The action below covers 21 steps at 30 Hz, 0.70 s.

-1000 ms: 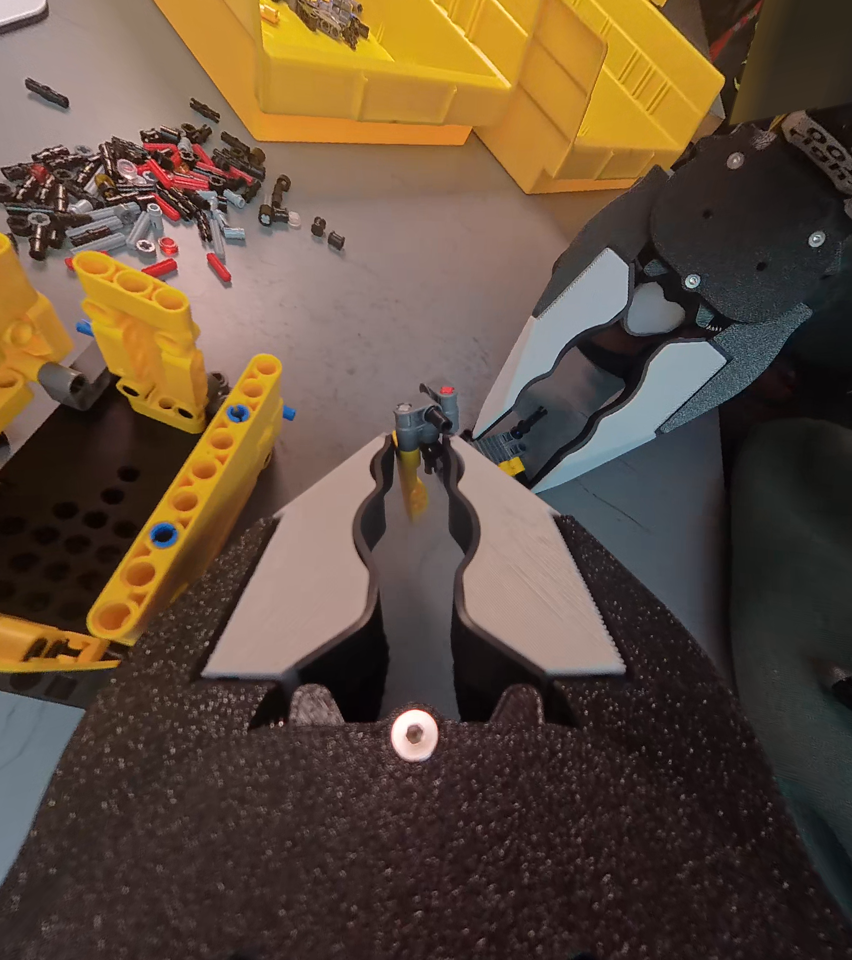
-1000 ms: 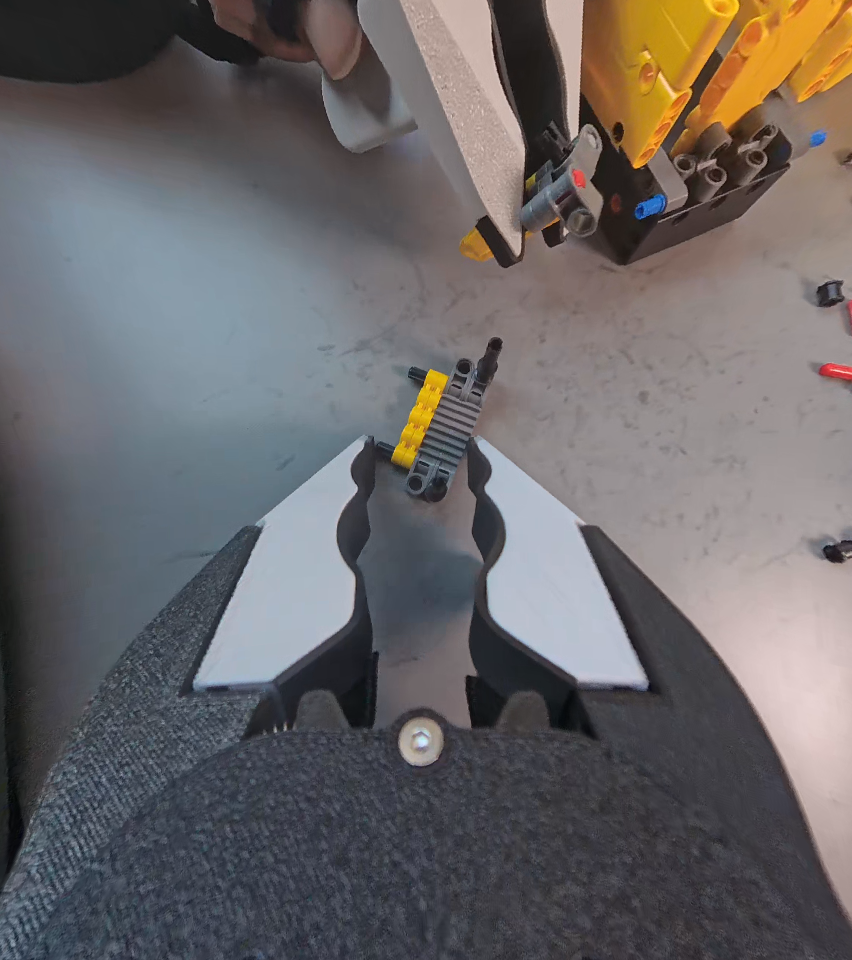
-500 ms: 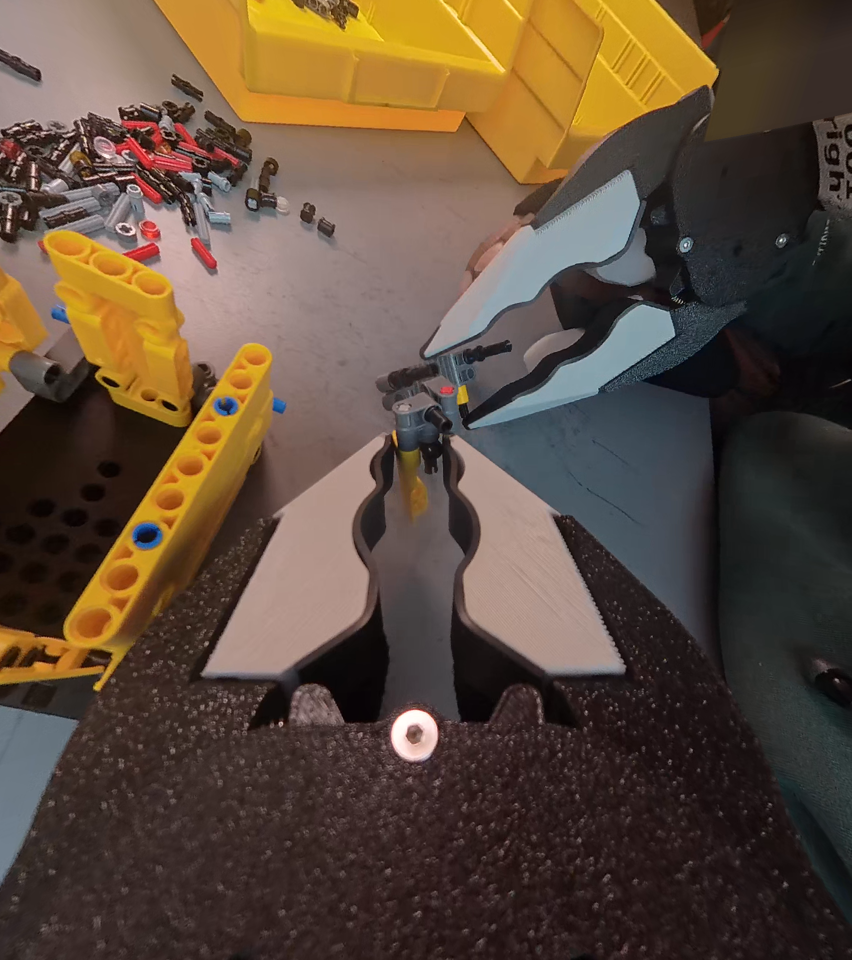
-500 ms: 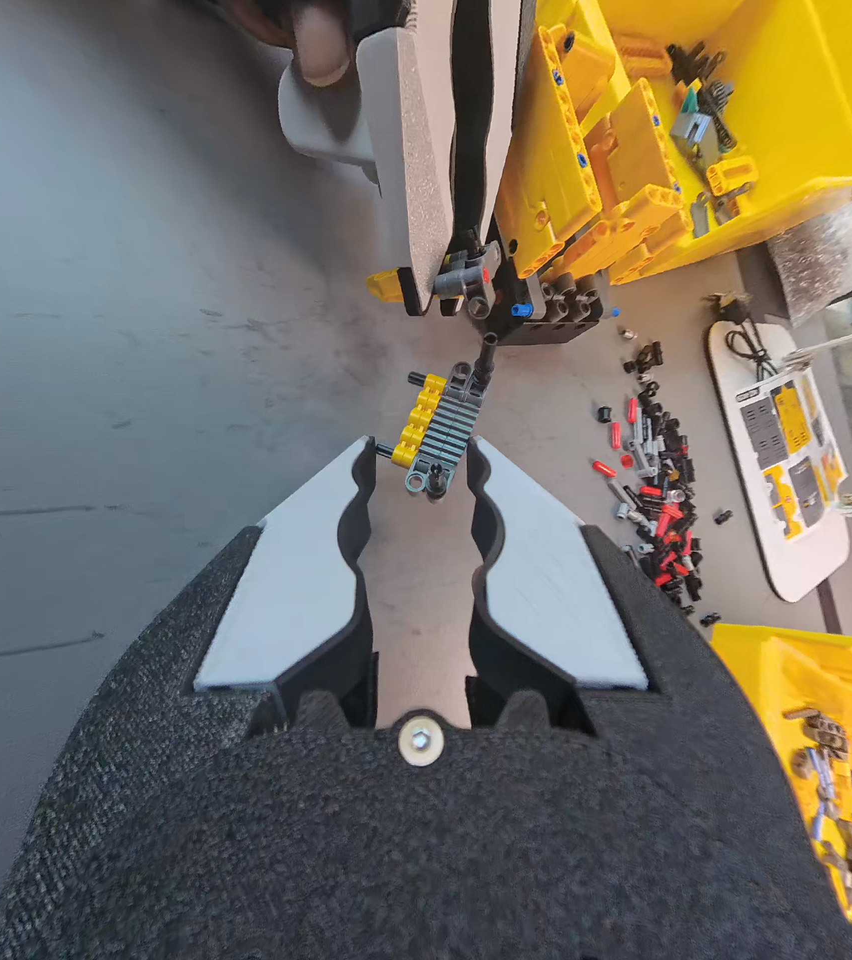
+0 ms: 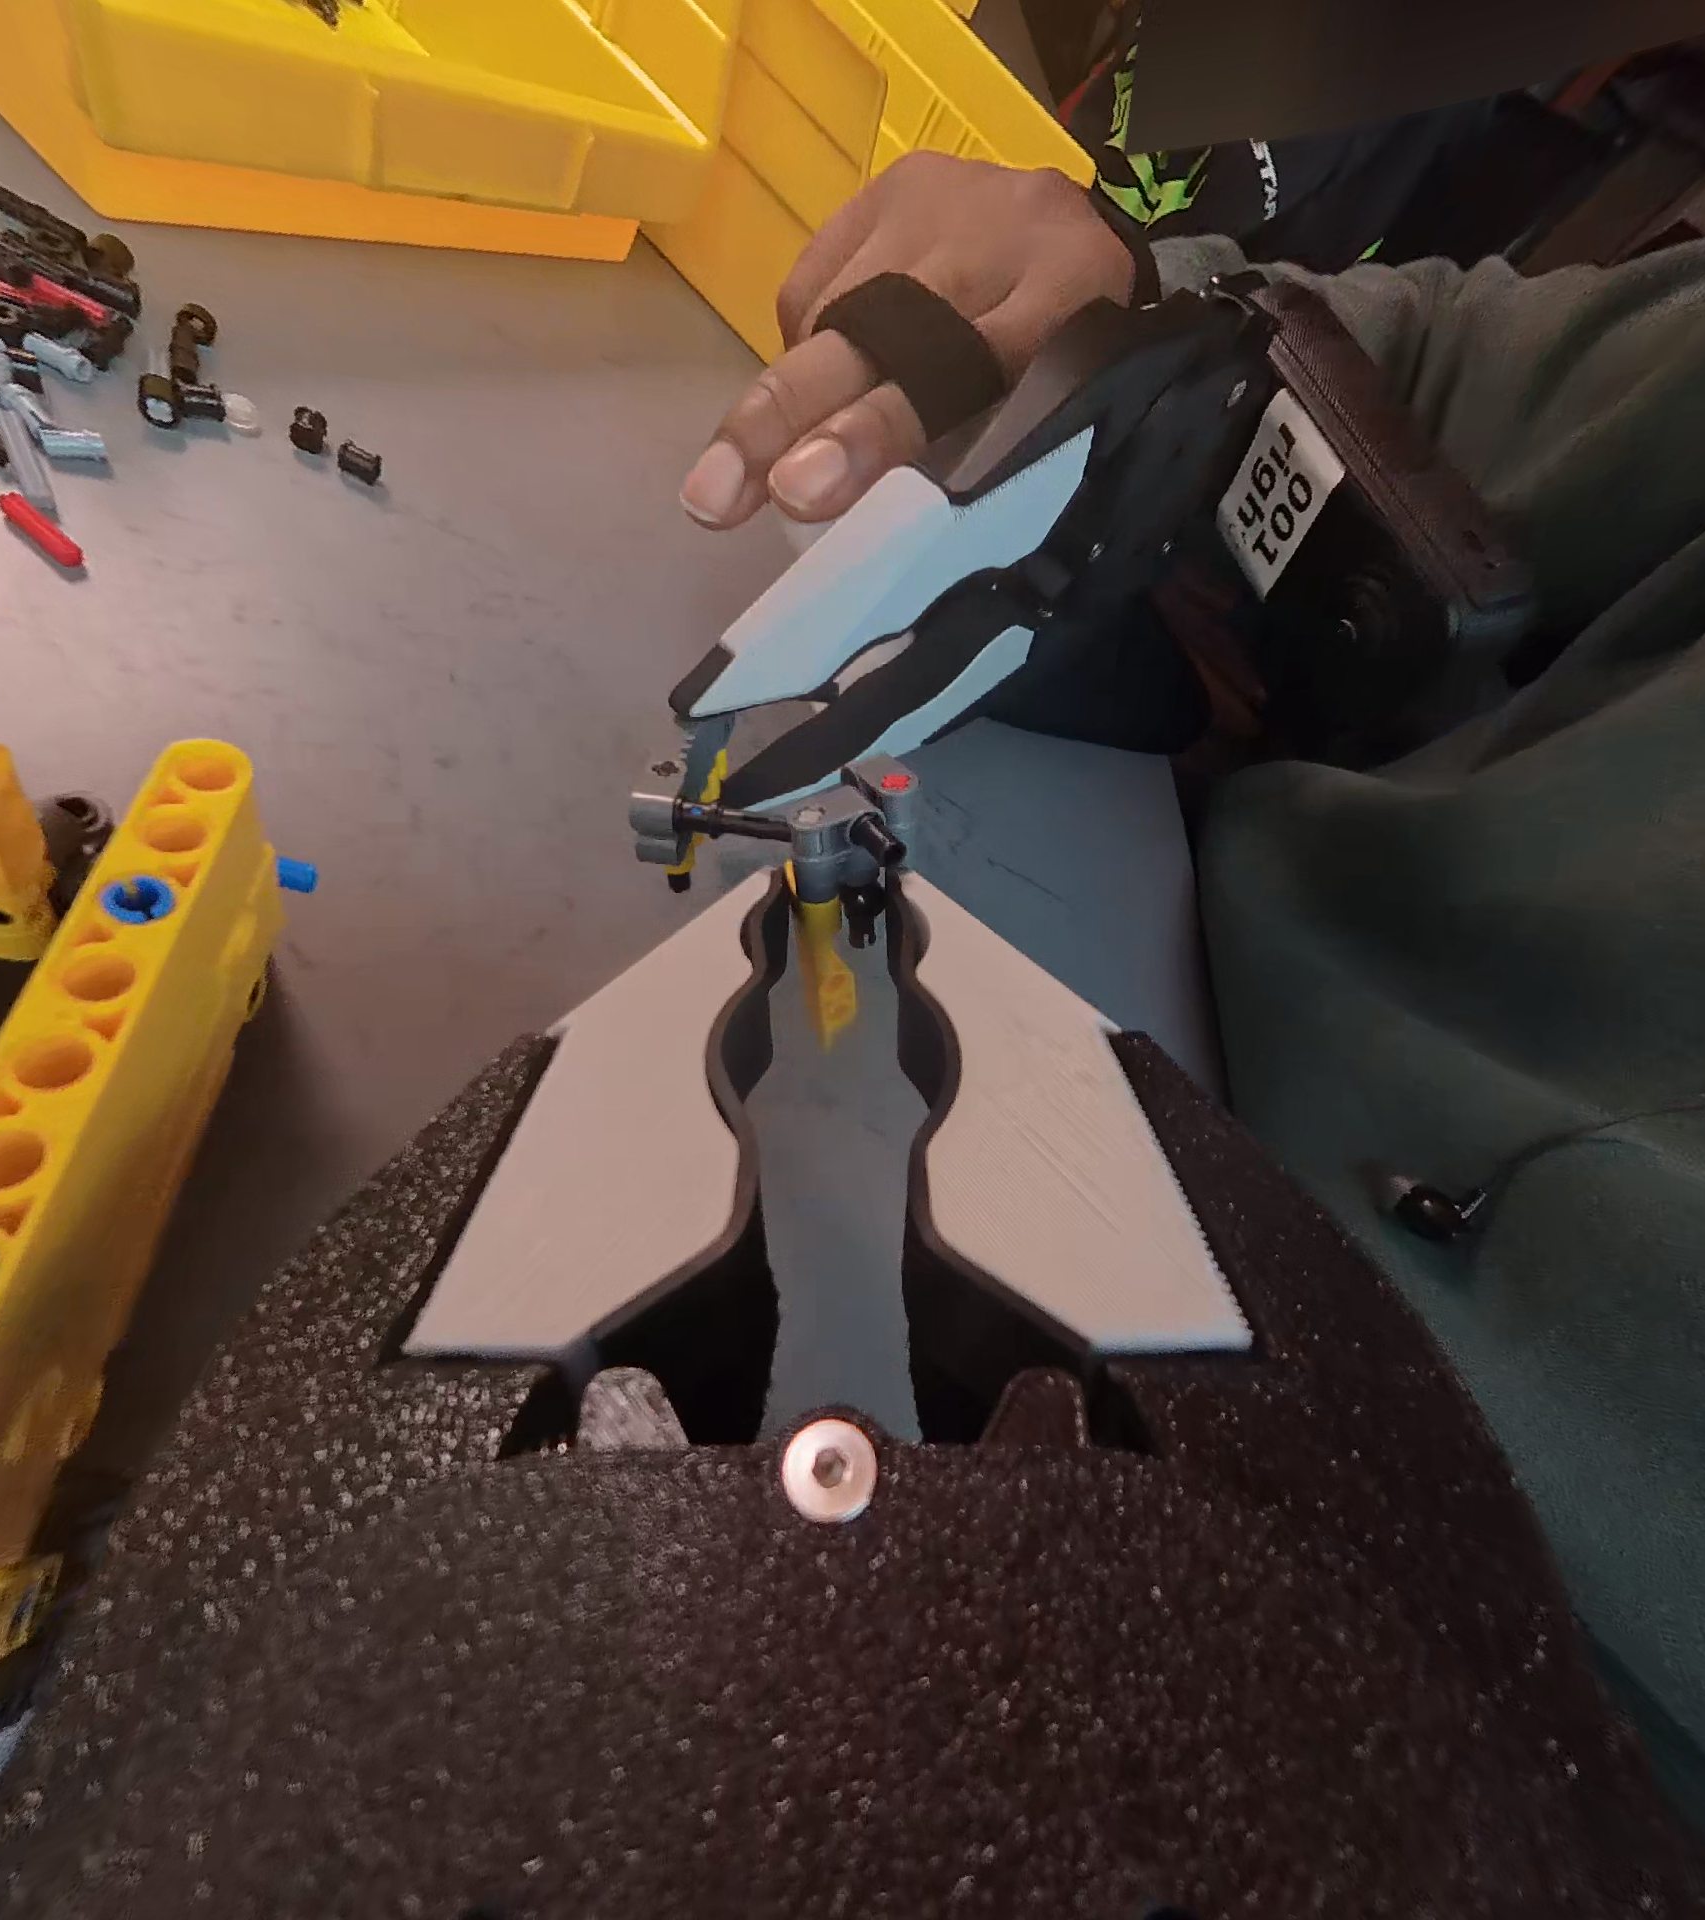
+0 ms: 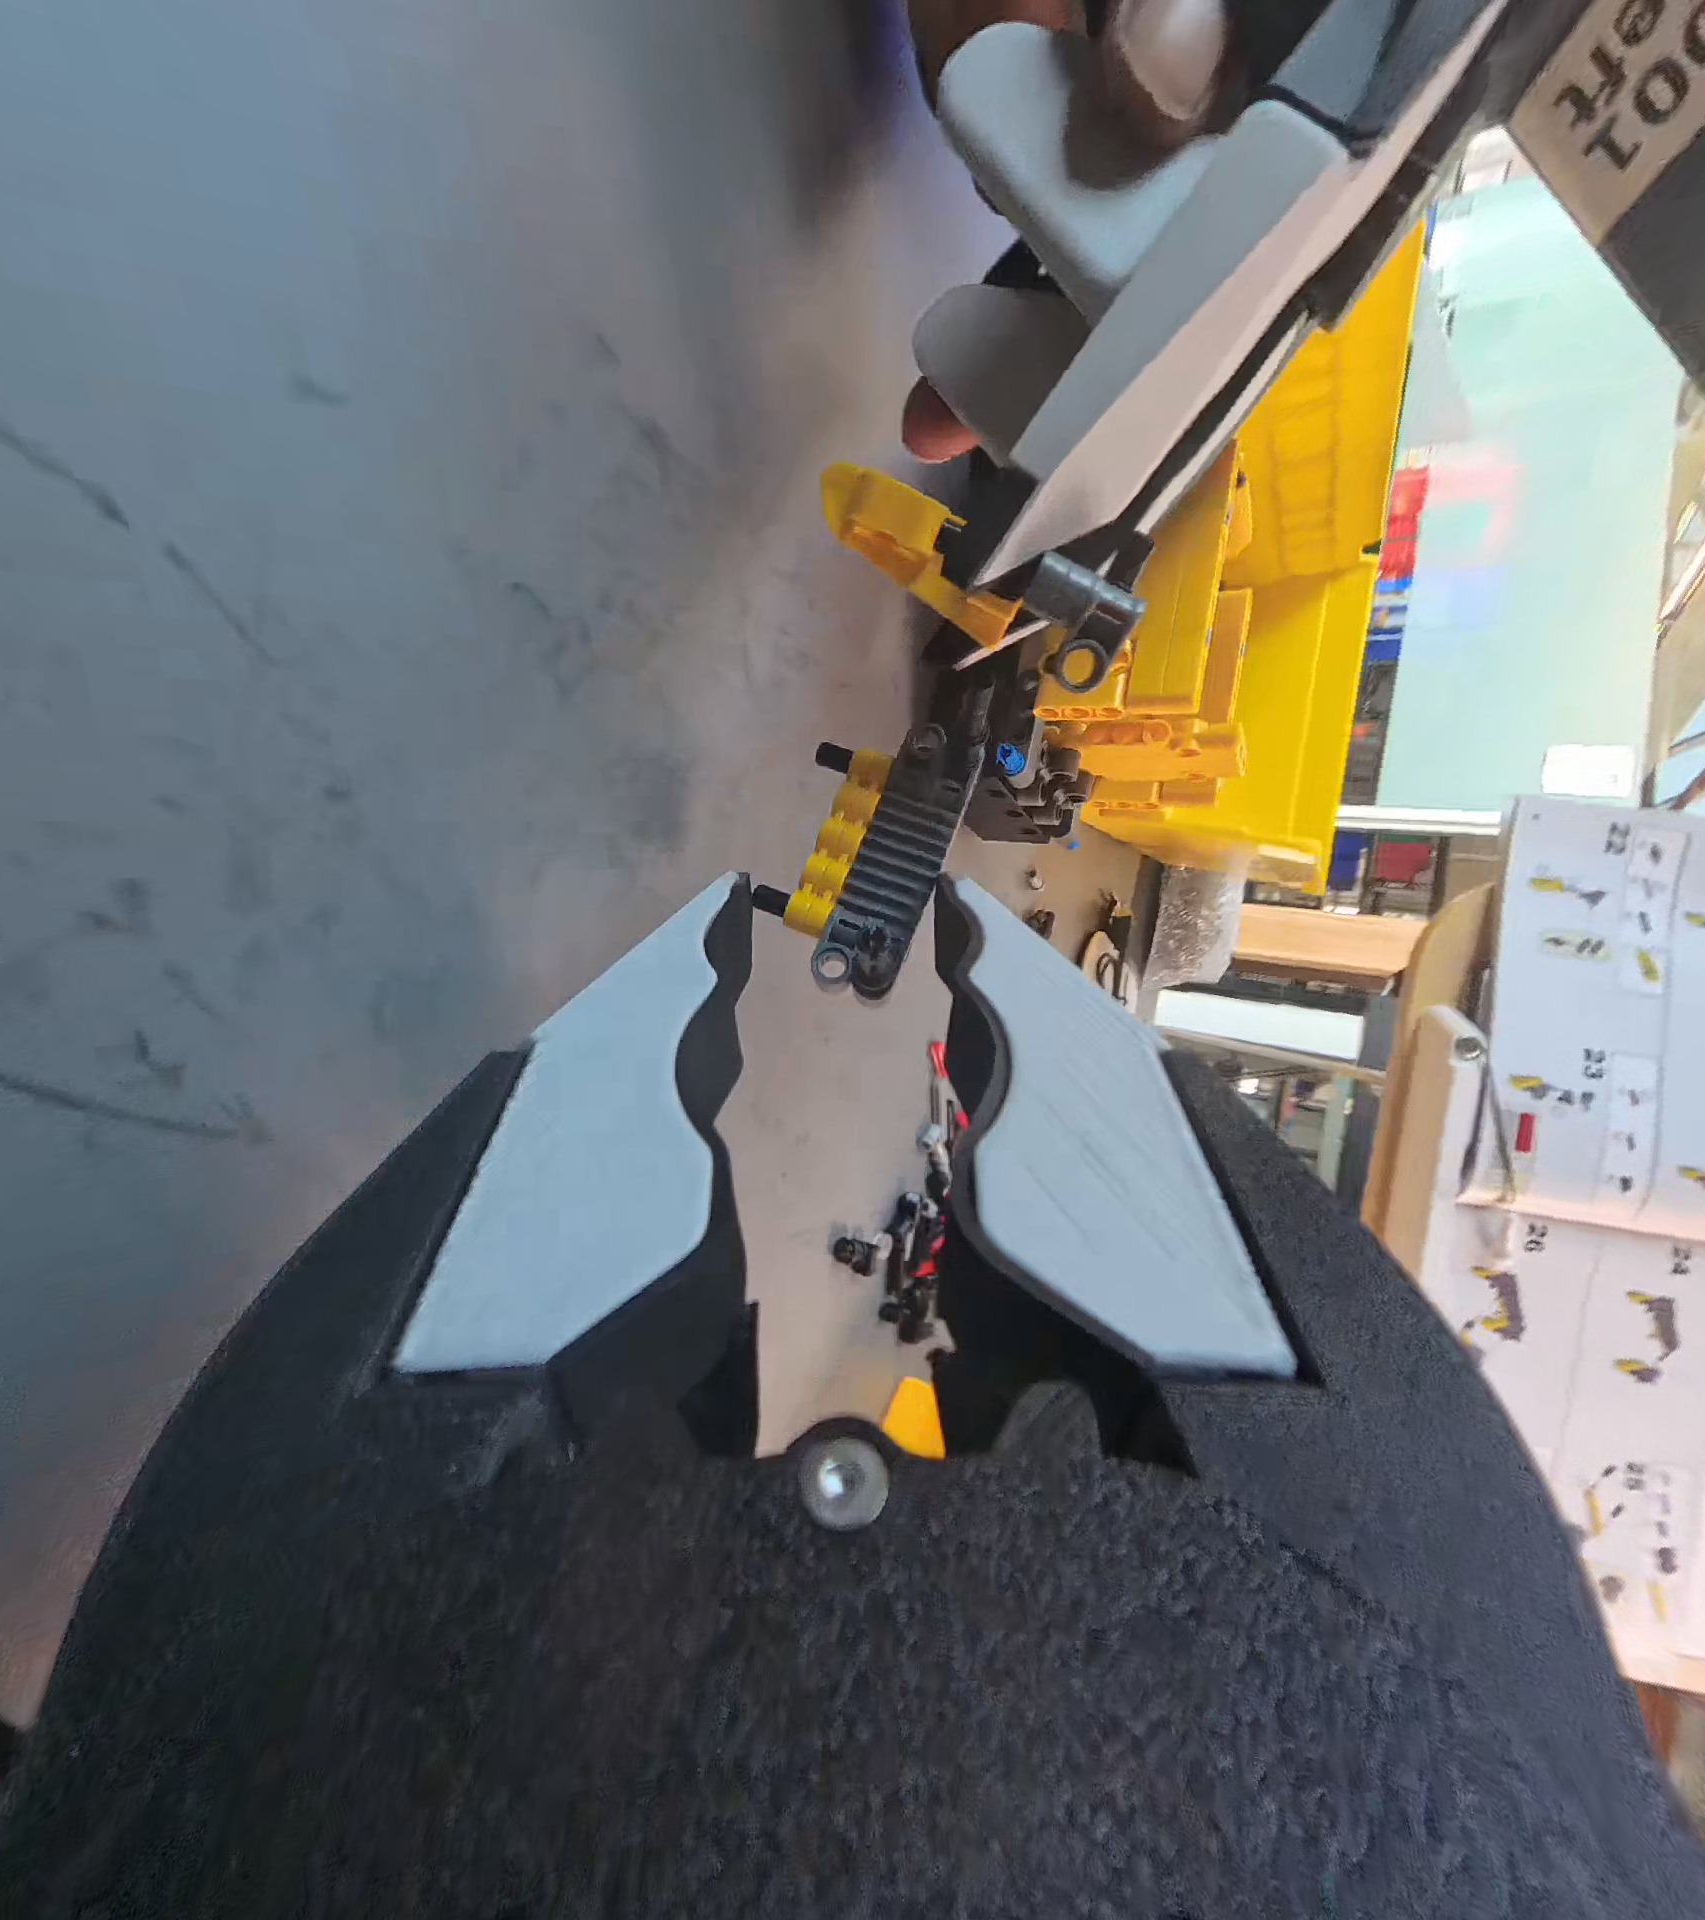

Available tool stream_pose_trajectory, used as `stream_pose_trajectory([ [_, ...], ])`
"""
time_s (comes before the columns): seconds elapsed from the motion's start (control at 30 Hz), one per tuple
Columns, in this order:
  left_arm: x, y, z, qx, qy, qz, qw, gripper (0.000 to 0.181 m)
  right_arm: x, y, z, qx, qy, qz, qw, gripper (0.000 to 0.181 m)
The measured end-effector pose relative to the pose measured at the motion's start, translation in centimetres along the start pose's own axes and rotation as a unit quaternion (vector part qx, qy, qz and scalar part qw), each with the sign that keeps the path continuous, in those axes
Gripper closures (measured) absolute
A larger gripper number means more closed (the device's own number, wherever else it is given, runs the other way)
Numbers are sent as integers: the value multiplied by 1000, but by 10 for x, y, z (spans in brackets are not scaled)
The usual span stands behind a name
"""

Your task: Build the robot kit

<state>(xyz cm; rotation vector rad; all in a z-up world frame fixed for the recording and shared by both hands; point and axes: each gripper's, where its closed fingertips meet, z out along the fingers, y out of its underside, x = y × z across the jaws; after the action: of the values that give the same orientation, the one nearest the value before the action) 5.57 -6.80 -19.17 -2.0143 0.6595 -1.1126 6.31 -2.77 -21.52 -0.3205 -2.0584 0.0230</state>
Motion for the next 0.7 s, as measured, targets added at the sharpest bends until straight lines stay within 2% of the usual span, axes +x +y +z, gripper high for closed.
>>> stream_pose_trajectory([
  [0.13,-3,6,1,-21,-15,18,1000,164,-3,-5,0,17,12,-57,998,147],
  [0.3,3,16,0,-56,-3,59,997,164,2,-4,-4,23,30,-80,996,147],
  [0.5,-1,24,3,-85,-24,92,992,164,-11,-5,-3,26,-8,-115,993,147],
  [0.7,-4,26,3,-92,-35,95,991,164,-12,-11,-6,47,-48,-108,992,141],
])
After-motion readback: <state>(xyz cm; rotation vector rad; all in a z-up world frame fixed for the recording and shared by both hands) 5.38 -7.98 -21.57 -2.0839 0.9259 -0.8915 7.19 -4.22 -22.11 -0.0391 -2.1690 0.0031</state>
